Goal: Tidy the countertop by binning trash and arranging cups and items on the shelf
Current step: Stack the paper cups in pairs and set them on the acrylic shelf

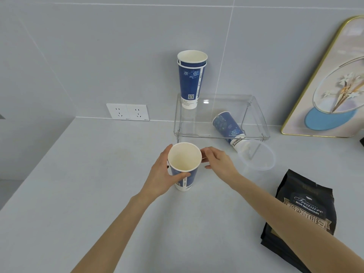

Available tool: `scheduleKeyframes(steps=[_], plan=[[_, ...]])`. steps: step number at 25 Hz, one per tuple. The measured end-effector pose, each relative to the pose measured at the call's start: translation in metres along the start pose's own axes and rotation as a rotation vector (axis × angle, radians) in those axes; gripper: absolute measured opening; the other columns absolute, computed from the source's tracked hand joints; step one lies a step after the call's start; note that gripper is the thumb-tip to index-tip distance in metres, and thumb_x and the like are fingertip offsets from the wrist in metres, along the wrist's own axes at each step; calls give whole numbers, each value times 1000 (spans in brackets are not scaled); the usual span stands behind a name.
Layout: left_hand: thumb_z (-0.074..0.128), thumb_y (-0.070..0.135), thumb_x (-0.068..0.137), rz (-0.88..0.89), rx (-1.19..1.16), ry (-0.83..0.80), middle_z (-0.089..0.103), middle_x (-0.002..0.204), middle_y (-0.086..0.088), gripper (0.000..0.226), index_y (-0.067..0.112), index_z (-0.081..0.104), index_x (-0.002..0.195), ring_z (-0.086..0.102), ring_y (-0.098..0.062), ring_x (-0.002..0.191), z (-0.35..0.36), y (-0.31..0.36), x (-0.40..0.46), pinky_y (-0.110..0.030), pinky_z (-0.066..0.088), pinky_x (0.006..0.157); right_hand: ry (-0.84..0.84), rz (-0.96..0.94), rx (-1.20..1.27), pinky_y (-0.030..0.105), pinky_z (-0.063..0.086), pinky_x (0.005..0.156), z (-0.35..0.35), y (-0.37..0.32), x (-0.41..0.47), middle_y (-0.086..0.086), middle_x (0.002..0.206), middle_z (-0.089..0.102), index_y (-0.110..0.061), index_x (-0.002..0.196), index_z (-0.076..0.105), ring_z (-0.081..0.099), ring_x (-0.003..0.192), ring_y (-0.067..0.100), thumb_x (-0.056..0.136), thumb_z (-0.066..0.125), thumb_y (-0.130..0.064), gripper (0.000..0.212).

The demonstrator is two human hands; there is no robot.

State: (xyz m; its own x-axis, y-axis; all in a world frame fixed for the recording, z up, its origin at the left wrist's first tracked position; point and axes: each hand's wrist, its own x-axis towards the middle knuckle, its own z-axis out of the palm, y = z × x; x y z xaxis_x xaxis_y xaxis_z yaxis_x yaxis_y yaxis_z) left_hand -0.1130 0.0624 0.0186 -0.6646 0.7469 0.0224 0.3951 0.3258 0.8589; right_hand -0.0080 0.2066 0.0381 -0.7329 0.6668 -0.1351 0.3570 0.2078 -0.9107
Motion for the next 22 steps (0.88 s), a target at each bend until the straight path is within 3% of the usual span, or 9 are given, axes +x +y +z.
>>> scheduleKeyframes(steps=[4, 9, 11, 16, 20, 22], plan=[[78, 30, 61, 15, -19, -17, 42, 132, 6, 88, 27, 26, 132, 44, -16, 115, -3, 0, 8, -28, 41, 91, 27, -5, -257, 21, 37, 90, 1, 19, 8, 8, 121, 62, -12, 118, 55, 54, 113, 23, 94, 38, -17, 30], [78, 28, 62, 22, -38, -43, 40, 120, 16, 85, 30, 28, 131, 46, -15, 111, -5, 2, 13, -27, 41, 89, 64, 63, -565, 39, 18, 115, -4, 42, 25, 13, 153, 17, -9, 142, 17, 15, 141, 28, 92, 43, -19, 57], [78, 28, 61, 23, -39, -49, 40, 122, 17, 86, 31, 27, 131, 45, -14, 112, -6, 0, 15, -26, 41, 89, 115, 79, -665, 40, 10, 118, -7, 48, 34, 15, 155, 4, -7, 143, 8, 2, 143, 29, 91, 44, -19, 64], [79, 30, 59, 31, -37, -68, 39, 122, 23, 84, 48, 24, 120, 44, -10, 111, -8, -4, 23, -24, 41, 88, 226, 69, -873, 41, 0, 117, -16, 61, 67, 21, 154, -10, -5, 142, -4, -9, 142, 33, 89, 46, -20, 75], [80, 31, 58, 34, -39, -85, 35, 119, 36, 86, 56, 23, 117, 43, -5, 112, -8, -7, 30, -21, 40, 89, 273, 151, -934, 47, -1, 116, -27, 74, 95, 24, 152, -10, -6, 142, -6, -11, 141, 37, 87, 49, -18, 79], [81, 31, 57, 33, -43, -88, 35, 120, 38, 86, 57, 24, 116, 43, 1, 111, -8, -8, 32, -15, 40, 88, 298, 238, -916, 50, 3, 115, -30, 80, 106, 28, 151, -1, -6, 142, -4, -4, 140, 43, 85, 53, -18, 81]])
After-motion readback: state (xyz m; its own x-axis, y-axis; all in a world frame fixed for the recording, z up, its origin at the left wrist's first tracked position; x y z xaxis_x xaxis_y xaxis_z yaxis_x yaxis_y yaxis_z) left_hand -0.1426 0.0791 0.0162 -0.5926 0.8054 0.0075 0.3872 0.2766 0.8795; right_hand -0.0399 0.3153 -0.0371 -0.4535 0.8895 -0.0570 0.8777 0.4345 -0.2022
